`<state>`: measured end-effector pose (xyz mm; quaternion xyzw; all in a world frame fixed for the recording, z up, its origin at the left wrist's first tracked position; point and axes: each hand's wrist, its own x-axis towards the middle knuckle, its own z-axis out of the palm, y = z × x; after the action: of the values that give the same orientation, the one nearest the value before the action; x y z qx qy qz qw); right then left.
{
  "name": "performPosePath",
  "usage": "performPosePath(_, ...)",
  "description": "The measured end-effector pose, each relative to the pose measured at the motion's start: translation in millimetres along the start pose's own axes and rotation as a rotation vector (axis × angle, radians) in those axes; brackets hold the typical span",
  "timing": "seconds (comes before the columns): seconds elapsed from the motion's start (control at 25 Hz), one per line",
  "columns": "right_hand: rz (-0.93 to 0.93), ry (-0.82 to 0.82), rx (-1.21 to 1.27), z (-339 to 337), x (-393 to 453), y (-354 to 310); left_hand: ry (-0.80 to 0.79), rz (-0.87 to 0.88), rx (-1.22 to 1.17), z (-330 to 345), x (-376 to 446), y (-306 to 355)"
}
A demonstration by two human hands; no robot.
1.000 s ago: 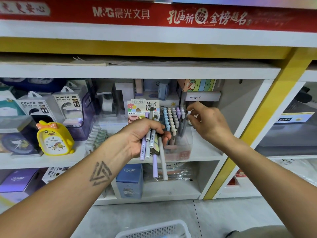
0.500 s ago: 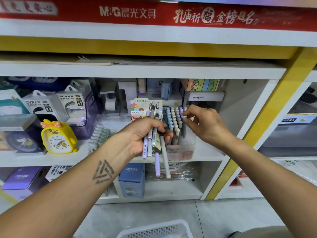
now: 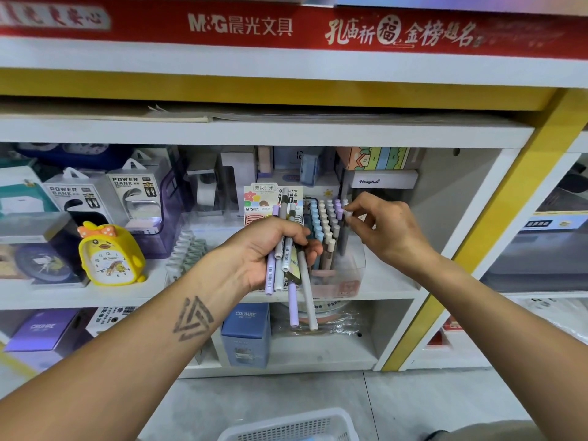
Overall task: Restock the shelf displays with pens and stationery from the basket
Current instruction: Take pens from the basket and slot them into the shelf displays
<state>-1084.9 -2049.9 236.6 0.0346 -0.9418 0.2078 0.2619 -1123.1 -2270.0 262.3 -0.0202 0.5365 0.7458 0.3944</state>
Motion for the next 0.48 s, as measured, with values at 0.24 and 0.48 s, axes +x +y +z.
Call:
performPosePath(0.24,0.002,0.027,-0.039,-0.3,-1.5,3.0,-0.008,0.001,0.001,-1.2,0.2,-0.2)
performPosePath(0.48,-0.012,-0.045,-0.008,-4.7,-0.7,4.8,-0.007,-0.002,-0.004,-1.3,1.3,-0.7)
